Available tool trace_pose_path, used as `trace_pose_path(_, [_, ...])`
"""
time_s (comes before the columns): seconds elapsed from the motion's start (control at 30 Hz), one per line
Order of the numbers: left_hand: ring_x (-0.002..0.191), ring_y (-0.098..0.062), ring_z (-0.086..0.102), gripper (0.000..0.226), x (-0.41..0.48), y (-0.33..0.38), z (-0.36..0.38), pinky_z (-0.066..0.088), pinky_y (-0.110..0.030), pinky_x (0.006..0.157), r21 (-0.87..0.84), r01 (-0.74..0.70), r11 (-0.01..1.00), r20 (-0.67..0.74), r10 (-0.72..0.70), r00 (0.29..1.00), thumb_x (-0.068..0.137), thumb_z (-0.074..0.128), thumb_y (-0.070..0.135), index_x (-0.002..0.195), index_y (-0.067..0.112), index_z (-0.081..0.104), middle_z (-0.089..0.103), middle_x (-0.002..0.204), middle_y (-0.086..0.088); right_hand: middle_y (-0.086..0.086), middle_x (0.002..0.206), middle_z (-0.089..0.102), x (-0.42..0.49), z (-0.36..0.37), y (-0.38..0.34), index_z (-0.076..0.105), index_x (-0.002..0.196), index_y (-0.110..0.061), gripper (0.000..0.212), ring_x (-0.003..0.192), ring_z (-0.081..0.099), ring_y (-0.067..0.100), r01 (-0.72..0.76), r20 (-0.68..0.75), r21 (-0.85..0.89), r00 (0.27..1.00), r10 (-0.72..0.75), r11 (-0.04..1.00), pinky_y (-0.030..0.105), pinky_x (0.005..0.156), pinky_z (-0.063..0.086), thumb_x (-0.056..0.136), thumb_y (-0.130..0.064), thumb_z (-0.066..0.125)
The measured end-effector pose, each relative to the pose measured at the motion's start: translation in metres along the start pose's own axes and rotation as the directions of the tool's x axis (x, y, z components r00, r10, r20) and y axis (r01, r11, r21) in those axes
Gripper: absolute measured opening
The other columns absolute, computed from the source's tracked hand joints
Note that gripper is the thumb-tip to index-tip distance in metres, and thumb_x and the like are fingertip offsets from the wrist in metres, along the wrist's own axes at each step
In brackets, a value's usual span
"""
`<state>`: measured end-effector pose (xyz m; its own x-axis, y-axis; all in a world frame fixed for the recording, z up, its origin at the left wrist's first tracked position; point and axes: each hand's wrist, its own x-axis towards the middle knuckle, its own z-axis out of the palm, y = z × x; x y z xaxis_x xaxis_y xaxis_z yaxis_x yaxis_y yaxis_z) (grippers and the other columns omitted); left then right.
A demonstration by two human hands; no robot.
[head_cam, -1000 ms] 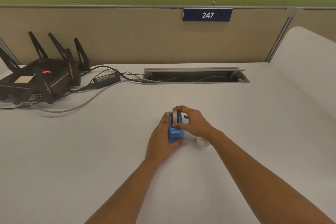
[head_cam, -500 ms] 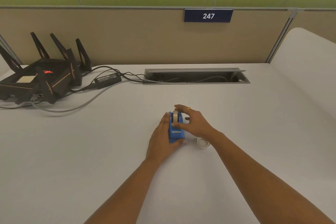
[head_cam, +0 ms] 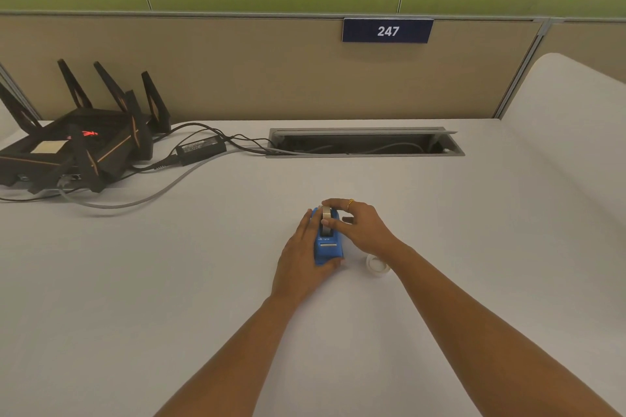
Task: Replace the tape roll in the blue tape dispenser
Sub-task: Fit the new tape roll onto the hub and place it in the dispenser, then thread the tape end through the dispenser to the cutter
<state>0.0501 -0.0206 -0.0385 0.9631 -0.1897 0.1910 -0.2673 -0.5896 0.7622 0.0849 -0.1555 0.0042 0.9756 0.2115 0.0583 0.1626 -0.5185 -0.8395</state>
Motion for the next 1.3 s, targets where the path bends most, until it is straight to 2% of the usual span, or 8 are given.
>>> trace_pose_path(0.17, [0.137,-0.016,0.032,0.09,0.0,0.0,0.0,0.024,-0.012,0.098,0.011,0.003,1.0,0.005,-0.003,1.0,0.075,0.07,0.034,0.142,0.022,0.011,0.019,0.154,0.0,0.007,0.125,0.059,0.0,0.0,0.002,0.055,0.12,-0.013,0.035,0.109,0.051,0.013,0.009,-0.004,0.008,1.0,-0.009,1.0,0.027,0.094,0.041,0.086,-0.017,0.061])
trace_pose_path(0.3, [0.136,-0.014,0.032,0.09,-0.001,0.0,0.0,0.026,-0.014,0.098,0.001,-0.002,1.0,-0.003,0.002,1.0,0.075,0.069,0.034,0.14,0.029,0.008,0.019,0.154,0.003,0.005,0.123,0.06,-0.002,0.001,0.001,0.056,0.118,-0.013,0.035,0.107,0.051,0.01,-0.011,-0.022,0.062,1.0,0.012,0.998,0.031,0.096,0.044,0.084,-0.016,0.063])
trace_pose_path(0.4, [0.138,-0.013,0.028,0.088,0.0,0.001,0.0,0.024,-0.014,0.1,0.0,-0.005,1.0,-0.001,0.005,1.0,0.075,0.069,0.036,0.132,0.037,0.002,0.018,0.154,0.003,0.005,0.124,0.06,-0.003,0.002,0.0,0.056,0.12,-0.012,0.034,0.109,0.053,0.01,-0.02,-0.06,0.117,0.998,0.027,0.993,0.023,0.095,0.04,0.087,-0.021,0.059])
trace_pose_path(0.7, [0.138,-0.014,0.029,0.093,0.0,0.001,0.0,0.026,-0.021,0.106,-0.052,0.029,0.998,0.003,-0.029,1.0,0.073,0.071,0.035,0.143,0.023,0.011,0.022,0.153,0.002,0.004,0.126,0.06,-0.002,0.001,0.001,0.055,0.123,-0.012,0.036,0.11,0.052,0.01,-0.024,-0.052,0.104,0.998,0.029,0.994,0.02,0.091,0.041,0.087,-0.017,0.059])
trace_pose_path(0.87, [0.137,-0.016,0.03,0.059,0.002,0.008,-0.007,0.026,-0.027,0.109,-0.335,0.133,0.933,-0.001,-0.142,0.99,0.089,0.049,0.031,0.141,0.023,0.023,0.03,0.15,0.001,0.006,0.127,0.059,-0.003,0.001,0.002,0.054,0.125,-0.012,0.04,0.119,0.052,0.017,-0.02,-0.047,0.11,0.999,0.025,0.994,0.029,0.095,0.043,0.086,-0.016,0.061])
trace_pose_path(0.97, [0.134,-0.018,0.035,0.043,0.012,0.009,-0.014,0.029,-0.028,0.108,-0.395,0.182,0.901,-0.025,-0.208,0.978,0.095,0.037,0.028,0.137,0.021,0.034,0.038,0.146,-0.002,0.007,0.129,0.058,-0.002,0.002,0.001,0.053,0.125,-0.012,0.041,0.12,0.052,0.019,-0.03,-0.05,0.113,0.998,0.036,0.993,0.033,0.098,0.043,0.085,-0.016,0.062])
trace_pose_path(1.13, [0.123,-0.021,0.048,0.036,0.033,0.011,-0.018,0.037,-0.028,0.101,-0.417,0.251,0.874,0.034,-0.261,0.965,0.094,0.042,0.023,0.129,0.017,0.048,0.051,0.137,-0.008,0.008,0.13,0.057,-0.002,0.0,0.002,0.052,0.128,-0.013,0.044,0.122,0.051,0.02,-0.036,-0.043,0.112,0.998,0.041,0.993,0.037,0.103,0.043,0.084,-0.016,0.062])
trace_pose_path(1.3, [0.106,-0.009,0.049,0.036,0.032,0.012,-0.02,0.041,-0.017,0.088,-0.517,0.269,0.813,0.077,-0.269,0.96,0.093,0.045,0.022,0.128,0.017,0.05,0.055,0.124,0.003,0.007,0.13,0.058,-0.001,-0.001,0.003,0.053,0.127,-0.014,0.044,0.121,0.051,0.019,-0.037,-0.038,0.117,0.998,0.041,0.992,0.034,0.101,0.042,0.084,-0.015,0.063])
